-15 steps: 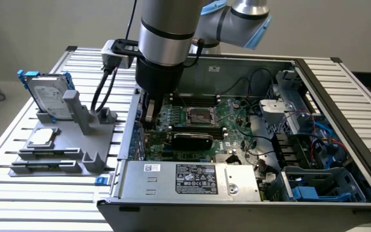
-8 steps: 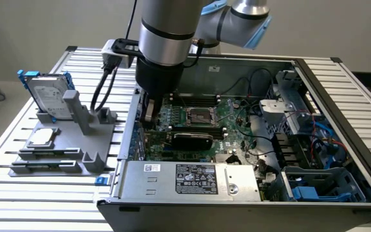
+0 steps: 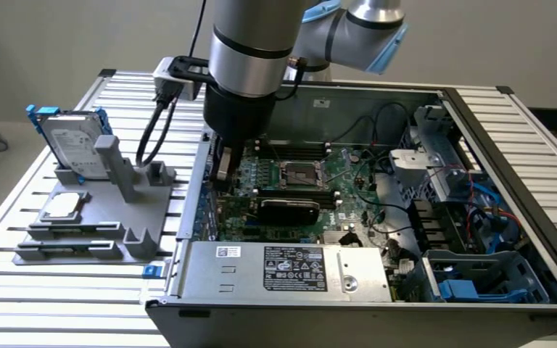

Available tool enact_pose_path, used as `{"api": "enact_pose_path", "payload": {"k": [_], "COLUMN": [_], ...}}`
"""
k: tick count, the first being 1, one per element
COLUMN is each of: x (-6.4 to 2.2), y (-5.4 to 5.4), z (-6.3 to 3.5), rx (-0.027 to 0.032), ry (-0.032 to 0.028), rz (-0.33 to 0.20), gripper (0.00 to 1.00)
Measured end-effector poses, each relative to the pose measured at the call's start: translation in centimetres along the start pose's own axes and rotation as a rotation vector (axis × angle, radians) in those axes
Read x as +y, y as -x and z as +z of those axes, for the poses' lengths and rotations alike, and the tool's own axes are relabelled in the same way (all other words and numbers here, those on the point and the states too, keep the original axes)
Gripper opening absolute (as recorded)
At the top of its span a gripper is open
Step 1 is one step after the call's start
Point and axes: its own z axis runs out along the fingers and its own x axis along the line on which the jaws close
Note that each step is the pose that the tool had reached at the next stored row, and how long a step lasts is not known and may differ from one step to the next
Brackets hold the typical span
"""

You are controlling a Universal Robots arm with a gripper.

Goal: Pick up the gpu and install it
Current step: 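Press down on the gpu until it lock into place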

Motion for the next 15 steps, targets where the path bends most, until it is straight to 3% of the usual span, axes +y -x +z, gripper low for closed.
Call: {"api": "enact_pose_path", "payload": {"k": [15], "x": [0.03], "y": [0.17], "z": [-0.11], "rx": [0.0009], "ry": [0.0103], "rz": [0.0], "gripper": [0.11]}}
